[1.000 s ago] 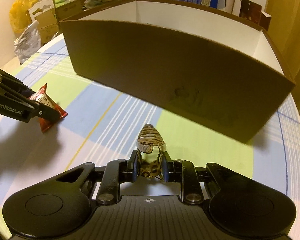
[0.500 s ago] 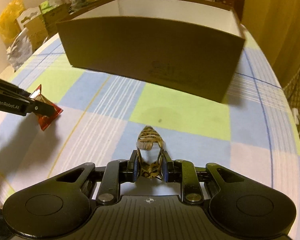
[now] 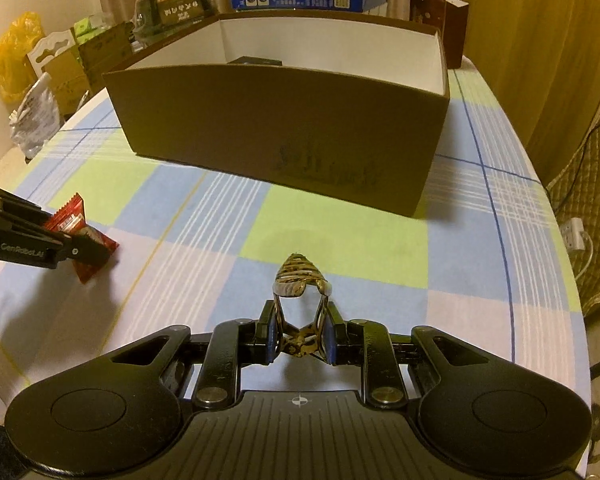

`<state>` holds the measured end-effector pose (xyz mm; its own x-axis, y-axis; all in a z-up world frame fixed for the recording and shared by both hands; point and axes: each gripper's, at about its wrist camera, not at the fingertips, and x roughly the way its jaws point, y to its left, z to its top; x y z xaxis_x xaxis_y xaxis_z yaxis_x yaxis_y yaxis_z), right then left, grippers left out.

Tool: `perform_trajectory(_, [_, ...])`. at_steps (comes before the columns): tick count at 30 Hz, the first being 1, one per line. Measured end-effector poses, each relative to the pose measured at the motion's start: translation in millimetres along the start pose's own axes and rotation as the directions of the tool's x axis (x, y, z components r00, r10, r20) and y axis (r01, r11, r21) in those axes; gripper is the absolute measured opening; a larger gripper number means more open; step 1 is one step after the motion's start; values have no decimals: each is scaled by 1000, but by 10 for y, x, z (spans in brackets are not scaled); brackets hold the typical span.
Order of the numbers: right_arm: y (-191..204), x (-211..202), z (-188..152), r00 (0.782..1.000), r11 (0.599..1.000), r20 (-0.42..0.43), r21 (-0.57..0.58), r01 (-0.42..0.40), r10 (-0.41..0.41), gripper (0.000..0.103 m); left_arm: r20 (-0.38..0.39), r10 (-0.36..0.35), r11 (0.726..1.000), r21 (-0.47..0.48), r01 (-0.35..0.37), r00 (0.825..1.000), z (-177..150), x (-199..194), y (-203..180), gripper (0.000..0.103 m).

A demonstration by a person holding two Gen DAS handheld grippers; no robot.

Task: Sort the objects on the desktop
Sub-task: 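Lift and carry the red wrapper and wire clip with both tools over the box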

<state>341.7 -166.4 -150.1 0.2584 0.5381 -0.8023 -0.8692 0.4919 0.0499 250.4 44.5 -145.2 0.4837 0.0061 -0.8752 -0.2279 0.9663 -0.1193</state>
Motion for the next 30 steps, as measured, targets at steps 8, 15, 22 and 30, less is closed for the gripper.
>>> perform_trajectory(8, [-39, -45, 72, 1000, 1000, 23, 8, -5, 5, 20, -2, 1, 1000, 9, -1, 1000, 40, -23, 18, 21])
perform_trajectory(15, [-53, -177, 232, 997, 1000, 76, 10, -18, 17, 20, 54, -13, 999, 30, 11, 998, 155, -250, 2, 20])
perform_trajectory(22, [-58, -389, 509, 987, 999, 158, 11, -43, 41, 20, 163, -46, 997, 63, 36, 986, 377, -599, -65, 20])
perform_trajectory(30, [-98, -499, 893, 972, 998, 231, 24, -51, 44, 20, 277, -74, 994, 98, 48, 958, 758, -826, -128, 20])
